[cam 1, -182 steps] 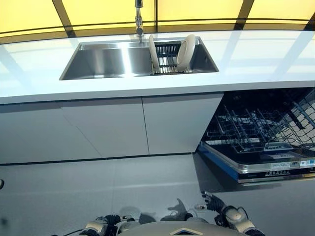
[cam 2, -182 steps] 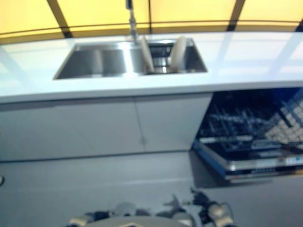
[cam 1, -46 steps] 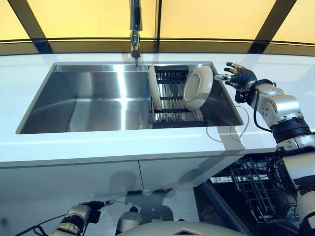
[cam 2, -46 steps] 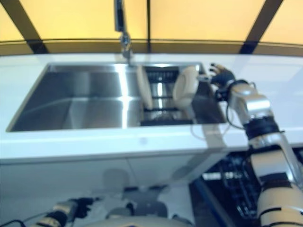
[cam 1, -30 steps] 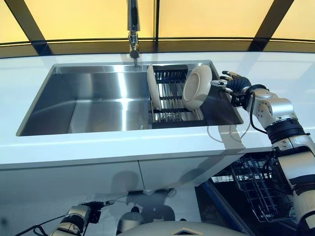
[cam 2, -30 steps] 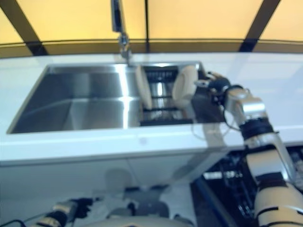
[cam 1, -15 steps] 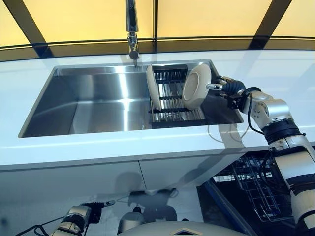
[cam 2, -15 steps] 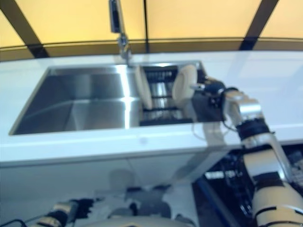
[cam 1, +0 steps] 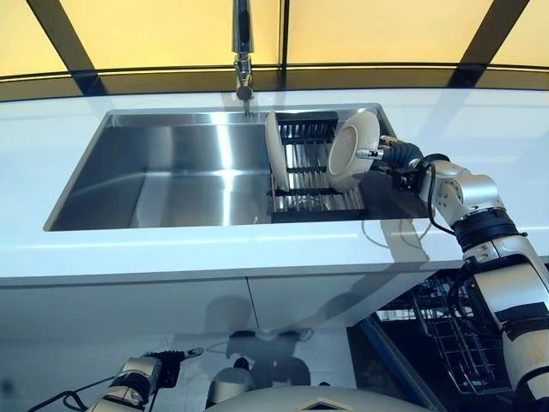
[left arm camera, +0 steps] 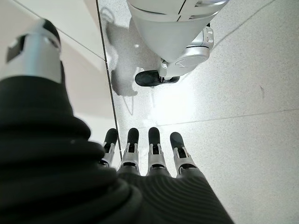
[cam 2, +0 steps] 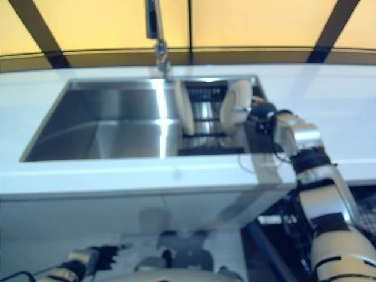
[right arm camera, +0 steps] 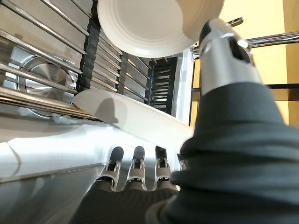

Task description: Take plates into dishwasher

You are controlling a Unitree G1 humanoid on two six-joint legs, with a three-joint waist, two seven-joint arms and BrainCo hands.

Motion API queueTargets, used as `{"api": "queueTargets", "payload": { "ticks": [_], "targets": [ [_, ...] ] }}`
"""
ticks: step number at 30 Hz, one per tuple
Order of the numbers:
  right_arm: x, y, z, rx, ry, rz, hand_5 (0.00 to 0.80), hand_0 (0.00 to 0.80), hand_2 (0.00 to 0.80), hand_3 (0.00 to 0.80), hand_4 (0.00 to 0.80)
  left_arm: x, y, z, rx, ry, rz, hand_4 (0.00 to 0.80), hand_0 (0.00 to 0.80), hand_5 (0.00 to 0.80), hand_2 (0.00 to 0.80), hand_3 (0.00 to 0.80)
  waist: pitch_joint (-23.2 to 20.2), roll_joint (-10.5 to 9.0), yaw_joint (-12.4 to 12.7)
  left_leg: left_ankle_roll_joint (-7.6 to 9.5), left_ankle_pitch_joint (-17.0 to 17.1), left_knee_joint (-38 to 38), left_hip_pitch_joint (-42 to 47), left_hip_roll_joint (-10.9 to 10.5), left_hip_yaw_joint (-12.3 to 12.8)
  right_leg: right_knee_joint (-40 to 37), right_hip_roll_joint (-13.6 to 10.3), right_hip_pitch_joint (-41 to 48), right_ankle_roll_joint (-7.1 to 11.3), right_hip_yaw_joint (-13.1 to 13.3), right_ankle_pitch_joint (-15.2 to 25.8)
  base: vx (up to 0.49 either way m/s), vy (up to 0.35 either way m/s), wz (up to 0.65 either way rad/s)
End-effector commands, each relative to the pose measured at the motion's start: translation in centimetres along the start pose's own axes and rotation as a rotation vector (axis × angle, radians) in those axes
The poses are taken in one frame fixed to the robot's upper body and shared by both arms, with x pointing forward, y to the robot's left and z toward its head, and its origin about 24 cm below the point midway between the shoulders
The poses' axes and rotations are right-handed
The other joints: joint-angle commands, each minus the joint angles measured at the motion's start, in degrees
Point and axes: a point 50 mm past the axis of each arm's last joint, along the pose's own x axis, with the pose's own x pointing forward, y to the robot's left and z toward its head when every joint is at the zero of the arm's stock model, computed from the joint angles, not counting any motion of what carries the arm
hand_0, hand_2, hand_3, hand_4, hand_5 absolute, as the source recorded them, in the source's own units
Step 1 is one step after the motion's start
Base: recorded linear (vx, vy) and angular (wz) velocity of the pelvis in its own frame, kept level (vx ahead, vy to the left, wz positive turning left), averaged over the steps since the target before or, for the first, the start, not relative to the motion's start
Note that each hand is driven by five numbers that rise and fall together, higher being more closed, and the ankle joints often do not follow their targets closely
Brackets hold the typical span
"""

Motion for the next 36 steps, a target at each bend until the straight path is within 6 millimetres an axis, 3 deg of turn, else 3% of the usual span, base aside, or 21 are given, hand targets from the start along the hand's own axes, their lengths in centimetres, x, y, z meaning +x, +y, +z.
{"api": "queueTargets", "payload": {
  "ticks": [1, 13, 19, 20, 21, 22, 23, 36],
  "targets": [
    [-0.1, 1.0, 5.3, -0.075, -0.100, -0.001, 0.000, 0.000, 0.000, 0.000, 0.000, -0.2, 0.2, 2.0, 0.038, 0.005, 0.032, 0.000, 0.000, 0.000, 0.000, 0.000, 0.0, -1.39, 1.3, -0.67, 0.7, 0.4, -2.3, 0.8, 0.3, 3.3, -4.2, 0.0, 2.42, -0.6, -0.3, 0.000, 0.000, 0.00],
    [0.1, 0.5, 5.8, -0.098, -0.055, -0.031, 0.000, 0.000, 0.000, 0.000, 0.000, -0.2, -0.4, 2.3, 0.011, 0.012, 0.019, 0.000, 0.000, 0.000, 0.000, 0.000, 0.8, -0.72, 2.8, -0.77, 1.3, 0.5, -3.7, 0.5, -1.0, 3.5, -4.5, -0.3, 2.34, -1.6, -0.4, 0.008, 0.025, 0.06],
    [0.0, -1.0, 5.8, -0.181, 0.022, -0.135, 0.000, 0.000, 0.000, 0.000, 0.000, -0.1, -0.7, 2.1, 0.005, 0.024, 0.010, 0.000, 0.000, 0.000, 0.000, 0.000, 0.9, -0.42, 3.7, -0.86, 1.5, 0.6, -4.1, 0.4, -2.0, 3.6, -4.7, -0.3, 2.28, -2.2, -0.4, 0.030, 0.033, 0.05],
    [-0.1, -1.6, 5.9, -0.224, 0.038, -0.191, 0.307, 0.307, 0.307, 0.307, 0.307, -0.1, -0.8, 2.1, -0.001, 0.027, 0.006, 0.000, 0.000, 0.000, 0.000, 0.000, 0.9, -0.30, 3.9, -0.87, 1.6, 0.5, -4.1, 0.4, -2.1, 3.7, -4.7, -0.3, 2.26, -2.3, -0.4, 0.016, 0.031, 0.10],
    [-0.2, -1.8, 6.0, -0.241, 0.043, -0.211, 0.414, 0.414, 0.414, 0.414, 0.414, -0.1, -0.9, 2.1, -0.004, 0.028, 0.003, 0.000, 0.000, 0.000, 0.000, 0.000, 0.9, -0.24, 3.9, -0.88, 1.6, 0.6, -4.1, 0.4, -2.1, 3.7, -4.7, -0.4, 2.25, -2.3, -0.4, 0.005, 0.034, 0.08],
    [-0.3, -2.0, 6.2, -0.257, 0.045, -0.235, 0.709, 0.709, 0.709, 0.709, 0.709, 0.0, -1.0, 2.1, -0.009, 0.027, 0.001, 0.000, 0.000, 0.000, 0.000, 0.000, 1.0, -0.15, 4.0, -0.89, 1.7, 0.5, -4.2, 0.4, -2.1, 3.7, -4.7, -0.4, 2.23, -2.3, -0.4, -0.020, 0.032, 0.07],
    [-0.5, -2.2, 6.9, -0.275, 0.032, -0.266, 0.800, 0.800, 0.800, 0.800, 0.800, -0.1, -1.1, 2.2, -0.017, 0.020, -0.001, 0.000, 0.000, 0.000, 0.000, 0.000, 1.1, -0.02, 4.2, -0.97, 1.8, 0.6, -4.4, 0.4, -2.2, 3.6, -4.7, -0.5, 2.24, -2.5, -0.3, -0.032, 0.025, 0.06],
    [-1.2, -2.9, 8.7, -0.322, -0.041, -0.366, 0.800, 0.800, 0.800, 0.800, 0.800, -0.1, -0.7, 2.2, 0.018, 0.012, -0.005, 0.000, 0.000, 0.000, 0.000, 0.000, 0.5, -0.48, 4.0, -0.86, 1.4, 0.3, -3.4, 0.4, -1.9, 3.3, -4.6, 0.1, 2.46, -2.4, -0.2, -0.012, 0.002, 0.01]
  ]
}}
